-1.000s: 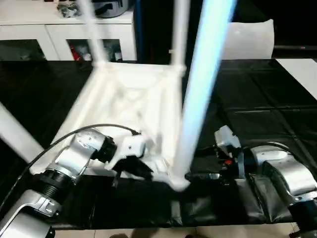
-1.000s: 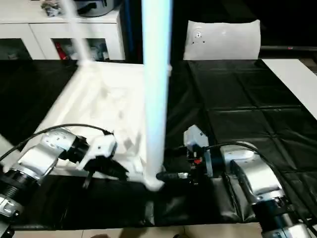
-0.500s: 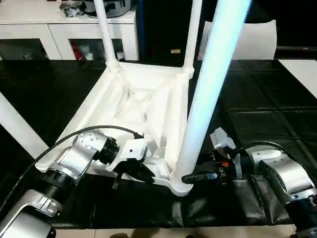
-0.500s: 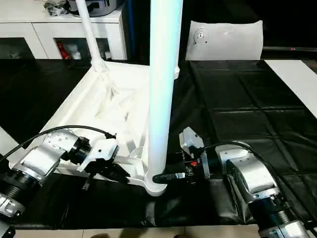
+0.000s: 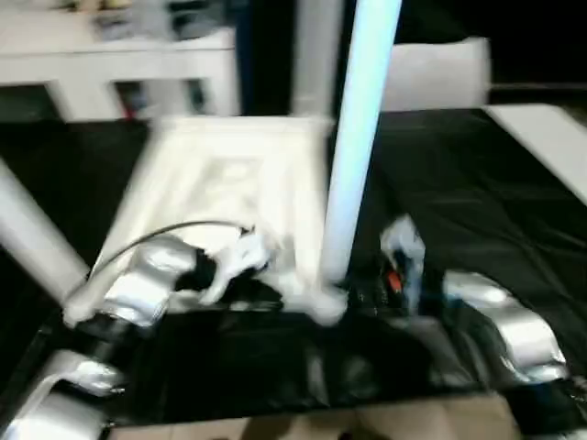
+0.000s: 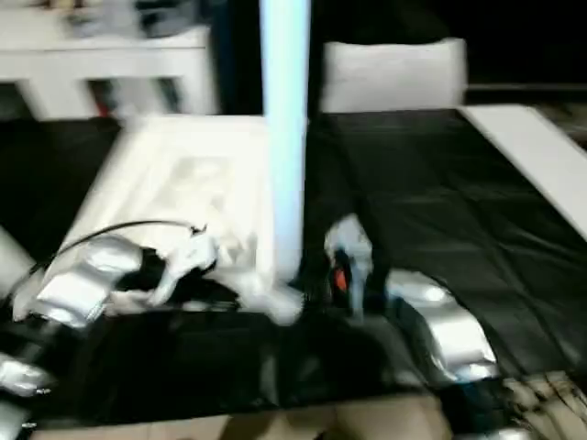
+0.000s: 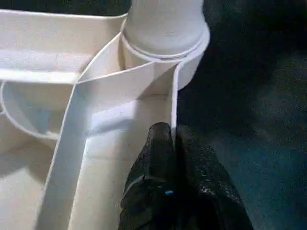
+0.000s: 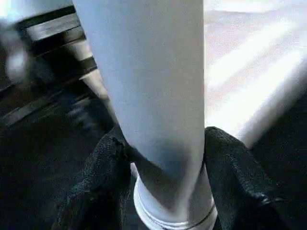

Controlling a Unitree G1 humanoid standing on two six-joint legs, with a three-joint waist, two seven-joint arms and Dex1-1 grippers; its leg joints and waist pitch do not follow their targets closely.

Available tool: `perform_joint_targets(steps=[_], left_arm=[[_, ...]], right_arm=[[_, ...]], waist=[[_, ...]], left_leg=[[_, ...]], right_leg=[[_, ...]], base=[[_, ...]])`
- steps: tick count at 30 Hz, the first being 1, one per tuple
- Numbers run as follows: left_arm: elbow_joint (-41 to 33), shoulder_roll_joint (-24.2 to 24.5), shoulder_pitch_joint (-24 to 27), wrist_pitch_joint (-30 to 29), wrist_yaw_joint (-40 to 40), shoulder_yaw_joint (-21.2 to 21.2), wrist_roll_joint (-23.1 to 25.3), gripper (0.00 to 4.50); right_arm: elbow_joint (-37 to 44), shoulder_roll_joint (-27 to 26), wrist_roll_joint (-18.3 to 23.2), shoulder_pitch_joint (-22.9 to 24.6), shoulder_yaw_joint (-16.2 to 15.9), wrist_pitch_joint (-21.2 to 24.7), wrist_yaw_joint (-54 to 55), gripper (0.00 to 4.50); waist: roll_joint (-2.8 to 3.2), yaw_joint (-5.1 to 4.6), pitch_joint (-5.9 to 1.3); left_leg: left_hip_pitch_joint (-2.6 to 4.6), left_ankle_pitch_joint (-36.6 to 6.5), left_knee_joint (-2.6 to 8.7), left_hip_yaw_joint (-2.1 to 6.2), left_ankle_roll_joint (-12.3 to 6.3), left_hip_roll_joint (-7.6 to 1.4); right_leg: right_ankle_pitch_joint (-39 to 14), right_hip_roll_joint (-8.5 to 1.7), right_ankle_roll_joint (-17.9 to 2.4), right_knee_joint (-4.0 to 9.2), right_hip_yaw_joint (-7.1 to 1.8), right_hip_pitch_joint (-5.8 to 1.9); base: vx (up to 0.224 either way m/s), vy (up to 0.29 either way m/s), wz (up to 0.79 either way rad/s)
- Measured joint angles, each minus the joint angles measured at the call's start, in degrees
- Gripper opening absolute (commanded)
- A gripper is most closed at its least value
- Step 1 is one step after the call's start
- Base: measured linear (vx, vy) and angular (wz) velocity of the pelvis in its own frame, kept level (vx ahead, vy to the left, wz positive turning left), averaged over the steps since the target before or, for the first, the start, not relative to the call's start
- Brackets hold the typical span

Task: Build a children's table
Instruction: Rotate leg to tighten

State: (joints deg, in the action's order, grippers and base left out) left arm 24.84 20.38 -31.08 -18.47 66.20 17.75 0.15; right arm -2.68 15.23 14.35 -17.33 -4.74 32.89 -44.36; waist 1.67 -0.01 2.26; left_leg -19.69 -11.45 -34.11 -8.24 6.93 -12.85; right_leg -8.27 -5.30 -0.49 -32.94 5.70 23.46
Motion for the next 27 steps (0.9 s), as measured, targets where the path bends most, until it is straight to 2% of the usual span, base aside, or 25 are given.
perform_joint_targets(steps=[2, 4, 6, 10, 11, 14, 18, 21, 27], left_arm=[[0.97, -4.27, -1.15, -3.96, -7.2, -1.57, 0.91, 0.0], [1.45, -7.24, -1.54, -5.73, -11.91, -2.44, 1.55, 0.0], [2.06, -10.41, -2.07, -7.44, -16.86, -3.53, 1.84, 0.0], [1.93, -12.59, -2.28, -9.08, -20.09, -3.92, 1.82, 0.0], [1.52, -12.68, -2.25, -9.49, -20.3, -3.88, 1.81, 0.0], [-0.31, -12.5, -1.58, -10.1, -20.21, -3.55, 1.82, 0.0], [-2.52, -10.47, -0.72, -9.13, -17.6, -2.44, 1.77, 0.0], [-3.7, -8.01, 0.02, -7.2, -13.81, -1.51, 1.16, 0.0], [-3.53, -2.43, 0.43, -1.14, -5.6, 0.42, 0.62, 0.0]], right_arm=[[-2.27, -4.28, -2.31, -2.93, 2.05, 2.03, 9.05, 1.93], [-3.22, -7.07, -3.73, -4.13, 3.19, 2.8, 15.16, 1.93], [-4.66, -9.79, -5.25, -5.89, 4.6, 3.37, 21.09, 1.93], [-4.81, -11.36, -6.21, -6.21, 5.08, 3.11, 25.32, 1.93], [-4.79, -11.37, -6.53, -6.15, 5.02, 2.6, 25.28, 2.27], [-4.17, -11.02, -6.69, -4.64, 4.9, -0.1, 24.03, 2.63], [-2.1, -9.32, -5.36, -2.15, 4.66, -1.8, 19.77, 2.8], [0.15, -5.21, -3.01, -0.01, 3.72, -2.24, 13.25, 3.1], [1.72, 3.26, -1.8, 1.92, 0.59, -5.07, 0.8, 3.37]], waist=[[-0.01, -1.22, 0.01], [0.04, -1.86, 0.0], [0.1, -2.68, 0.01], [0.13, -3.42, 0.0], [0.12, -3.43, 0.0], [0.12, -3.28, 0.0], [0.11, -2.74, 0.0], [0.13, -1.7, 0.0], [0.14, 0.17, 0.02]], left_leg=[[-0.18, -0.01, -0.33, 0.13, -0.01, -0.01], [-0.28, -0.02, -0.35, 0.27, -0.03, -0.02], [-0.44, -0.02, -0.3, 0.69, -0.04, -0.08], [-0.55, -0.07, -0.18, 0.99, -0.13, -0.01], [-0.56, -0.1, -0.14, 0.99, -0.15, 0.0], [-0.6, -0.16, 0.04, 0.96, -0.2, 0.02], [-0.48, -0.19, 0.33, 0.97, -0.17, -0.01], [-0.4, -0.13, 0.79, 0.98, -0.2, -0.12], [-0.4, -0.16, 0.66, 0.84, -0.14, -0.08]], right_leg=[[0.0, -0.01, 0.0, 0.02, 0.16, 0.05], [0.0, -0.06, 0.0, 0.33, 0.48, 0.03], [0.0, -0.15, 0.0, 1.06, 1.18, -0.13], [0.02, -0.12, -0.02, 1.51, 1.29, -0.49], [0.03, -0.12, -0.04, 1.51, 1.27, -0.48], [0.44, -0.12, -0.27, 1.44, 1.17, -0.44], [0.73, -0.1, -0.21, 0.92, 1.16, -0.23], [0.63, 0.04, -0.4, 0.68, 1.18, -0.02], [0.55, -0.04, -0.49, 0.54, 1.04, 0.04]], base=[[0.0, 0.0, 0.0], [0.0, 0.0, 0.0], [0.0, 0.0, 0.0], [0.0, 0.0, 0.0], [0.0, 0.0, 0.0], [0.0, 0.0, 0.0], [0.0, 0.0, 0.0], [0.0, 0.0, 0.0], [0.0, 0.0, 0.0]])
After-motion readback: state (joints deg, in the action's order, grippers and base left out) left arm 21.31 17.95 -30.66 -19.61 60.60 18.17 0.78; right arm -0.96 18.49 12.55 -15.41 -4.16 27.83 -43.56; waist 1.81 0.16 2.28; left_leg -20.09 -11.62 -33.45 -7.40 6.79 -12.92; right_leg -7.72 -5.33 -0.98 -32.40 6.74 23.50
